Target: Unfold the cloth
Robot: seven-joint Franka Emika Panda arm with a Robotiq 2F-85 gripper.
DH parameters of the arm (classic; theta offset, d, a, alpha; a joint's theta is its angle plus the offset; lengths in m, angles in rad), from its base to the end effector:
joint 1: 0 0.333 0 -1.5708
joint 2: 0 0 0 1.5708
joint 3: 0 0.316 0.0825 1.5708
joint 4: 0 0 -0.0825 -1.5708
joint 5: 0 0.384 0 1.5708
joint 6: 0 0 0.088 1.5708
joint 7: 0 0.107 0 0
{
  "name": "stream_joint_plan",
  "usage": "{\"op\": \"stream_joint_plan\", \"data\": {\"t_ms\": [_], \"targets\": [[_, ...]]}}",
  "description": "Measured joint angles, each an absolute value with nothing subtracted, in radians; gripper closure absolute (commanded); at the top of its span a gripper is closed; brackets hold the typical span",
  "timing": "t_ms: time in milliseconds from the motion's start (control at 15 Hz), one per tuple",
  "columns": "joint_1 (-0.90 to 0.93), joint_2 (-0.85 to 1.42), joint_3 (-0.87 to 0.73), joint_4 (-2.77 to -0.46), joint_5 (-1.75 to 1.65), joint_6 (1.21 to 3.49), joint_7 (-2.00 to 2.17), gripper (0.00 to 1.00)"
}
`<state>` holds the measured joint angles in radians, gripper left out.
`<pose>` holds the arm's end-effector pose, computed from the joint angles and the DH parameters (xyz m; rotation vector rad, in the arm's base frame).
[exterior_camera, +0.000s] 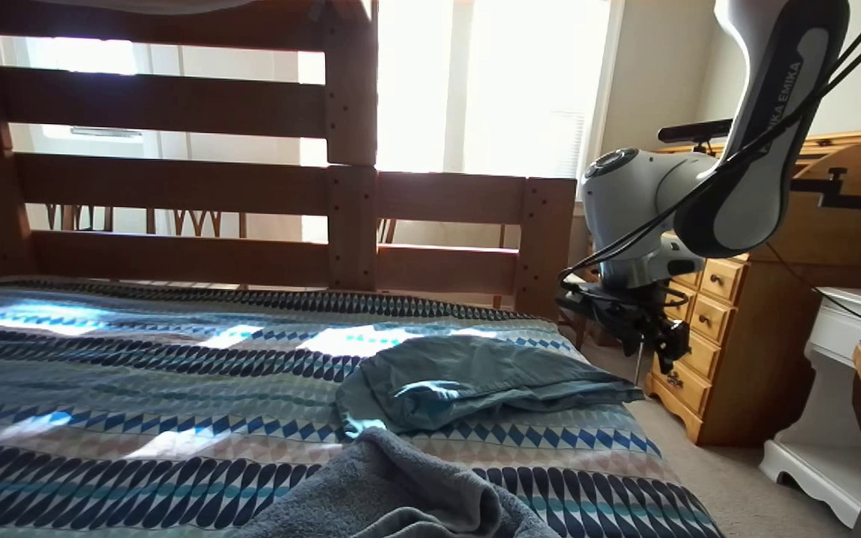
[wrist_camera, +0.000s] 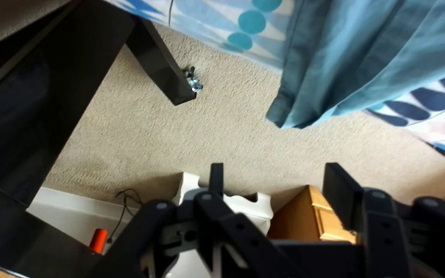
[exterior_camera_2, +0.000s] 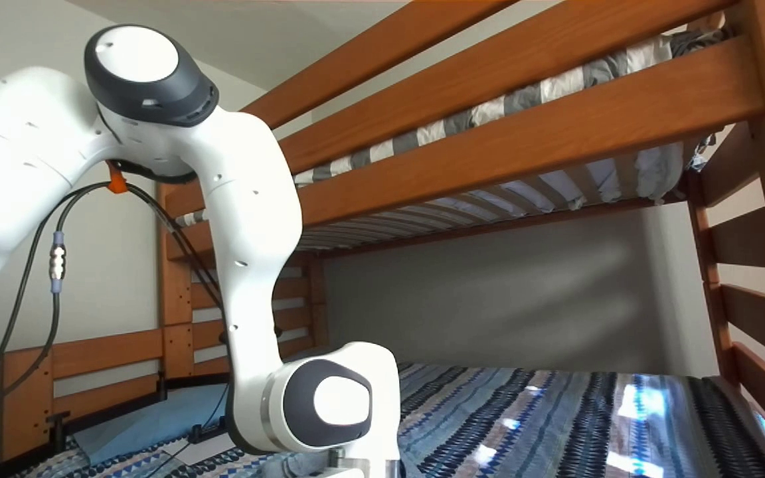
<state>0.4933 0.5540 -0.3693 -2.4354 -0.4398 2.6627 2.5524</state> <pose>0.4305 0.0386 0.0768 1.4976 -2.2835 0.3527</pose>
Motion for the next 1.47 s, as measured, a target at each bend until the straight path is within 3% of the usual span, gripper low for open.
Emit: {"op": "stream_joint_plan", "data": {"t_ms": [333,800,1467], "targets": [[0.551,0.509,-0.405,-2.433,-0.607,2.838,2.553,0.0],[0.675,0.47,-0.419,-2.344,-0.738,2.912,2.478,0.0],[0.598,0.53,-0.159,-2.119,-0.59,2.815,2.174,0.0]]}}
